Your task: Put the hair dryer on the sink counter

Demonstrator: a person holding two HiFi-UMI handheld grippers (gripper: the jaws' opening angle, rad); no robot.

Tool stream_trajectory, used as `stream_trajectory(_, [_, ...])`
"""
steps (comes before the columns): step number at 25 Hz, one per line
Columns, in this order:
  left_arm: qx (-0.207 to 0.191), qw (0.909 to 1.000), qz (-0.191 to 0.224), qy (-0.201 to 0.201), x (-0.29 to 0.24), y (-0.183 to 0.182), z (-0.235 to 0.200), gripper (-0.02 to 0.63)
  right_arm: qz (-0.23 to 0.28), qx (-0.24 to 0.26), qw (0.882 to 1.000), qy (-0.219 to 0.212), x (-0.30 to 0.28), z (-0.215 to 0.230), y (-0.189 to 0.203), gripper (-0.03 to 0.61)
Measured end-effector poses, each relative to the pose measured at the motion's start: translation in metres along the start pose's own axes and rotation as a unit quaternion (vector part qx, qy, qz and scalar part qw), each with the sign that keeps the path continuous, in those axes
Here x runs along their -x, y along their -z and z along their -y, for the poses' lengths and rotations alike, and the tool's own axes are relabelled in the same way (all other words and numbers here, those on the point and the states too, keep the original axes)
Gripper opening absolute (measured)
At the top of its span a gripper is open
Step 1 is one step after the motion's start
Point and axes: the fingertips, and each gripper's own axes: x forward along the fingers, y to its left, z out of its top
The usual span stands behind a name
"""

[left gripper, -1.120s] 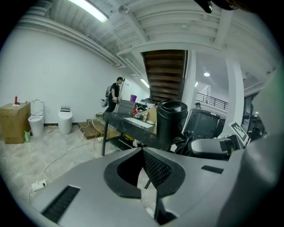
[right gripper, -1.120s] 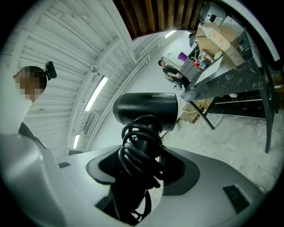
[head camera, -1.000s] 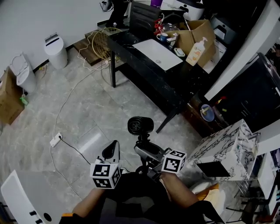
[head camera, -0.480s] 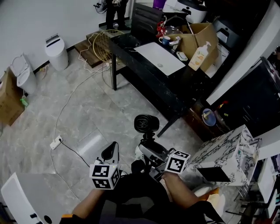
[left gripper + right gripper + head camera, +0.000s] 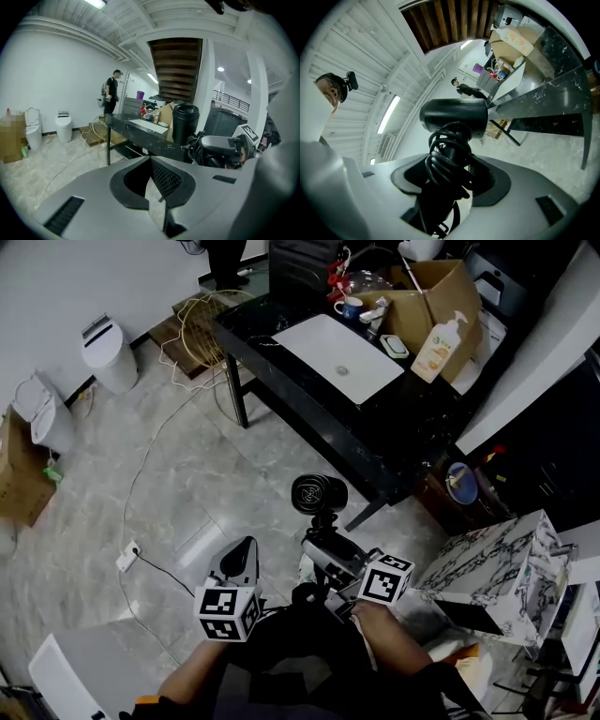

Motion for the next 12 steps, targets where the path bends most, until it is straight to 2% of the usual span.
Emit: stream_trajectory(12, [-0.022, 0.9996, -0.004, -0.016, -0.118, -0.077, 0.015, 0.008, 0.007, 0.002, 1.0, 0.017, -0.024, 0.083, -0.113, 0.264])
